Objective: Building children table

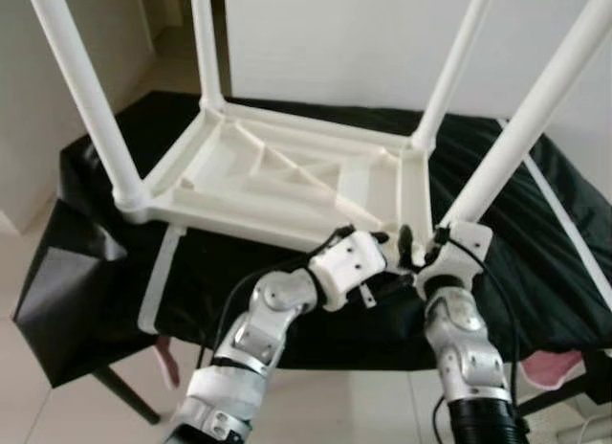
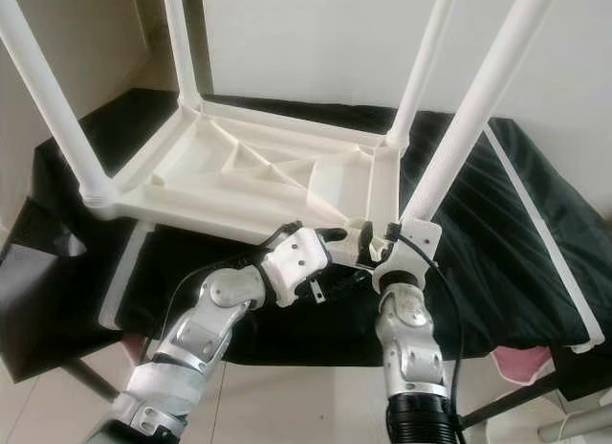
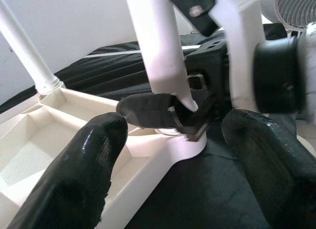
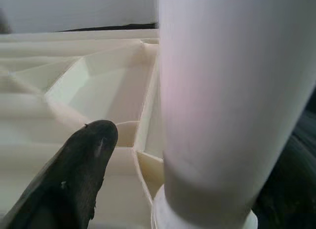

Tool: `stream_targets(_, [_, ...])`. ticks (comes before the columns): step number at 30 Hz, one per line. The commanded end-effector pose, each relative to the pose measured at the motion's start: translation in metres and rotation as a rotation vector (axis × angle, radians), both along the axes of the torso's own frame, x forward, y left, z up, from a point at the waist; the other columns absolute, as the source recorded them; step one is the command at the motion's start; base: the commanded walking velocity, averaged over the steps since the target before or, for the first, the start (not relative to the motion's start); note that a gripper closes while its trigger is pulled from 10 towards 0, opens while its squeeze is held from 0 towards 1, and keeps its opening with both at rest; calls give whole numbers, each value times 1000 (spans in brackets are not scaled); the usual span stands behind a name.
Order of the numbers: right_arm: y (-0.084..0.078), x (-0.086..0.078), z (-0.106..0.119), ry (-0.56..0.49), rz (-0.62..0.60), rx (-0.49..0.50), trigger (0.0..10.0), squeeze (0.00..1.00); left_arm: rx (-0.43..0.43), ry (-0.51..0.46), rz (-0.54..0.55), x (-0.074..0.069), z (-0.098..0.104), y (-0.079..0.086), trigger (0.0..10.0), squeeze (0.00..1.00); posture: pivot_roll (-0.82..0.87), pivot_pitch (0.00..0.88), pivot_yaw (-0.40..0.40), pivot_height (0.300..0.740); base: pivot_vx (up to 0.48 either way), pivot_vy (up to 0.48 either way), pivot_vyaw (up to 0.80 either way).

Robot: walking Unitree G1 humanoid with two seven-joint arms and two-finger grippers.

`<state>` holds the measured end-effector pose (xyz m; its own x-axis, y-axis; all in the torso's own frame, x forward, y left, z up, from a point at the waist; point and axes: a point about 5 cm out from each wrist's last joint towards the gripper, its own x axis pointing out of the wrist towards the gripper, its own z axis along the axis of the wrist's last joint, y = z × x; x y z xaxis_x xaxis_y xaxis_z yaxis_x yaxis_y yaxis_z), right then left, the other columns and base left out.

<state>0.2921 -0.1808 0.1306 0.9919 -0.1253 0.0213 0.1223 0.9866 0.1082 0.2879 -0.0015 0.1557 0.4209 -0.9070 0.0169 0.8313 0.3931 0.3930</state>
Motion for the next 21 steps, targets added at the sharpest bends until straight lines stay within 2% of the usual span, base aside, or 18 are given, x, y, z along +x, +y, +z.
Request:
stream_targets(1, [-3, -3, 0, -2, 49, -7, 10000, 1000, -45, -28, 113, 4, 3, 2, 10000, 0, -29, 0, -65, 740, 0, 0, 0])
stream_targets(2, [-10, -4, 0, -2, 111, -36, 10000, 1000, -42, -29, 111, 3, 2, 2, 10000, 0, -32, 0, -64, 740, 0, 0, 0])
stream_targets(6, [-12, -5, 0, -2, 130, -46, 10000, 1000, -40, -30, 111, 3, 2, 2, 10000, 0, -33, 0, -62, 740, 0, 0, 0])
stream_targets(7, [-15, -6, -1, 5, 177, -64, 10000, 878, -38, -31, 109, 3, 2, 2, 10000, 0, -36, 0, -60, 740, 0, 0, 0])
stream_targets(8, [-15, -6, -1, 5, 177, -64, 10000, 878, -38, -31, 109, 3, 2, 2, 10000, 0, -36, 0, -60, 740, 0, 0, 0])
stream_targets(9, [-17, -7, -2, 17, 268, -107, 10000, 0, -35, -35, 106, 3, 2, 2, 10000, 0, -38, 0, -57, 740, 0, 0, 0])
stream_targets(10, [-18, -8, -3, 29, 348, -145, 10000, 0, -33, -37, 104, 4, 2, 2, 10000, 0, -37, 0, -56, 740, 0, 0, 0])
stream_targets(11, [-18, -8, -3, 29, 348, -145, 10000, 0, -33, -37, 104, 4, 2, 2, 10000, 0, -37, 0, -56, 740, 0, 0, 0])
stream_targets(12, [-20, -9, -5, 45, 419, -171, 10000, 0, -31, -40, 103, 4, 3, 2, 10000, 0, -36, 0, -55, 740, 0, 0, 0])
stream_targets(13, [-20, -9, -5, 45, 419, -171, 10000, 0, -31, -40, 103, 4, 3, 2, 10000, 0, -36, 0, -55, 740, 0, 0, 0])
stream_targets(15, [-24, -7, -6, 63, 495, -206, 10000, 0, -28, -42, 103, 5, 3, 2, 10000, 0, -36, 0, -53, 740, 0, 0, 0])
stream_targets(21, [-31, 1, -5, 75, 516, -231, 10000, 0, -24, -47, 100, 5, 4, 1, 10000, 0, -37, 0, -48, 740, 0, 0, 0])
